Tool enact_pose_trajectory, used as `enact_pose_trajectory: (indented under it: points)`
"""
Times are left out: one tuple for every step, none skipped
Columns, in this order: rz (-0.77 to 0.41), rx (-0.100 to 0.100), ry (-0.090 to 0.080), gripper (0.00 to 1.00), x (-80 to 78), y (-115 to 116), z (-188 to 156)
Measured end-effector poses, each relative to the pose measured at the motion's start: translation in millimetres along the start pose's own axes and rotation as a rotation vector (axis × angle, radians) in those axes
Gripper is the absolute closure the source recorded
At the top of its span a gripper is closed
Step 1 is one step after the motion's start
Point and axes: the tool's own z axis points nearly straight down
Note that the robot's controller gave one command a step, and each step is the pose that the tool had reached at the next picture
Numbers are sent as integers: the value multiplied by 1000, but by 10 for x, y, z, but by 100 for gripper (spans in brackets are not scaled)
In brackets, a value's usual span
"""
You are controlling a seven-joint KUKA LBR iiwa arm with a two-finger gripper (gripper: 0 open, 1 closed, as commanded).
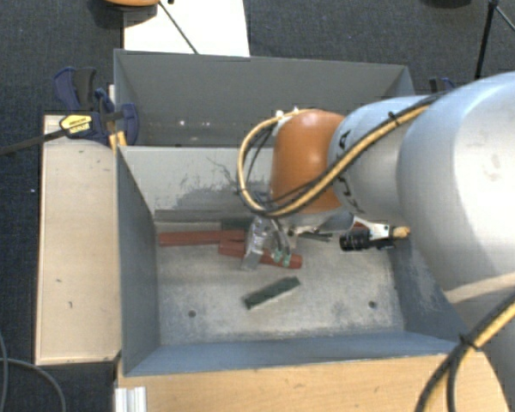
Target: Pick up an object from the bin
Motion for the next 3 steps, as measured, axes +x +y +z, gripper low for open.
enact_pose_trajectory:
  points:
    - [-173,2,2,100,53,-475,-1140]
    - [-173,2,2,100,54,-475,-1139]
    - [-158,2,4,100,40,-541,-1566]
